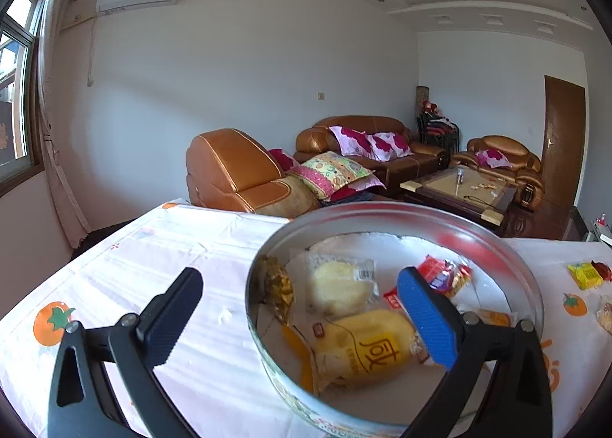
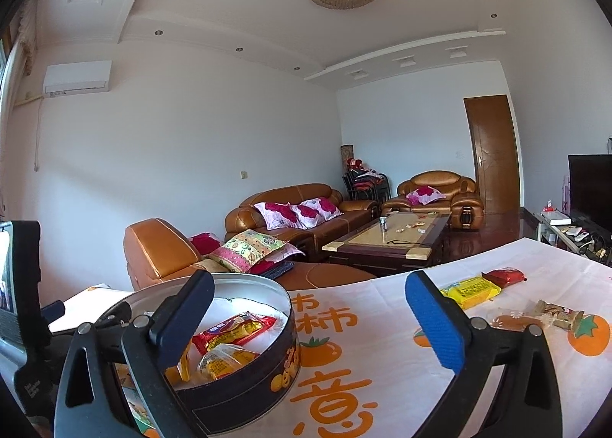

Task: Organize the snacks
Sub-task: 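Withdraw both tools from the tin back toward the snack pile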

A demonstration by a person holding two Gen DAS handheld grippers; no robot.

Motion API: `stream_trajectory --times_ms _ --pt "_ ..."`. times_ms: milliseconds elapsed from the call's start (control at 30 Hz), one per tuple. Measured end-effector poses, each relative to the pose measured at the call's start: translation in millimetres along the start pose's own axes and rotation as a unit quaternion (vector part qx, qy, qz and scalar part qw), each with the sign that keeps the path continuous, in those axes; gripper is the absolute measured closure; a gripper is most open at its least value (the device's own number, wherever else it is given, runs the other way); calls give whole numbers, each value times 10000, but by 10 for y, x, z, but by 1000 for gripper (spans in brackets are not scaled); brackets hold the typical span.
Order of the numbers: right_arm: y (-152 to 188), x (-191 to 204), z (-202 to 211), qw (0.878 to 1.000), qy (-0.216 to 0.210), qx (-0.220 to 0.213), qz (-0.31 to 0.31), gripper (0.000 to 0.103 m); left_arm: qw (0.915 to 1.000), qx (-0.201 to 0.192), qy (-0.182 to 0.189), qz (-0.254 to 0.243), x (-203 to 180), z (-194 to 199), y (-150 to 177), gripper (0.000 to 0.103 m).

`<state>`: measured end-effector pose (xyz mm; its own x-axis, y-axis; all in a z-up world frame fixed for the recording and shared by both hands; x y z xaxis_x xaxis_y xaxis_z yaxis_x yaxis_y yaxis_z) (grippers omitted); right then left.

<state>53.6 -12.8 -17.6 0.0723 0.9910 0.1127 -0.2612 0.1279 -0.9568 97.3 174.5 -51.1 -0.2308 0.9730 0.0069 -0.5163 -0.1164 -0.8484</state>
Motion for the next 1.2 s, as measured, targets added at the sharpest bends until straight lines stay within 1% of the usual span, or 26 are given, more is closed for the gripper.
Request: stream_trajectory --times_ms 133,267,500,667,767,900,1067,1200 --pt "-5 -25 26 10000 18 -18 45 2 10000 10 54 -30 -43 45 51 0" --pt "2 -79 50 10000 67 11 46 2 10000 -25 19 -68 -71 102 85 0" --pt "15 -228 96 9998 146 96 -52 2 9999 -16 19 128 -47 196 140 0" --pt "28 -328 162 9997 172 153 -12 2 10000 -78 -32 32 -108 275 176 0" --pt "34 -392 198 9997 214 155 1 2 10000 -42 26 9 -150 311 207 0" --pt "40 -487 238 9995 262 195 47 2 9999 -99 6 -107 -235 396 251 0" --pt "32 -623 302 9990 370 199 180 2 9998 -26 75 -181 -356 443 296 0" --pt "32 -751 321 9985 443 270 165 2 9996 23 157 -213 -451 488 346 0"
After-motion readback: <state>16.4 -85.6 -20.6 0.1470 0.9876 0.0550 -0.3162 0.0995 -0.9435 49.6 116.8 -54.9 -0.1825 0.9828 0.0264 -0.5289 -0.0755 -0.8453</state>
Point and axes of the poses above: each gripper's, at about its wrist camera, not at the fingertips, and z roughly against the way its jaws point, x to its left, y to its underside, the point moved 6 cm from there along -z, roughly the way its jaws point, and after that the axes turned 9 degrees about x, right-handed, at the moved point
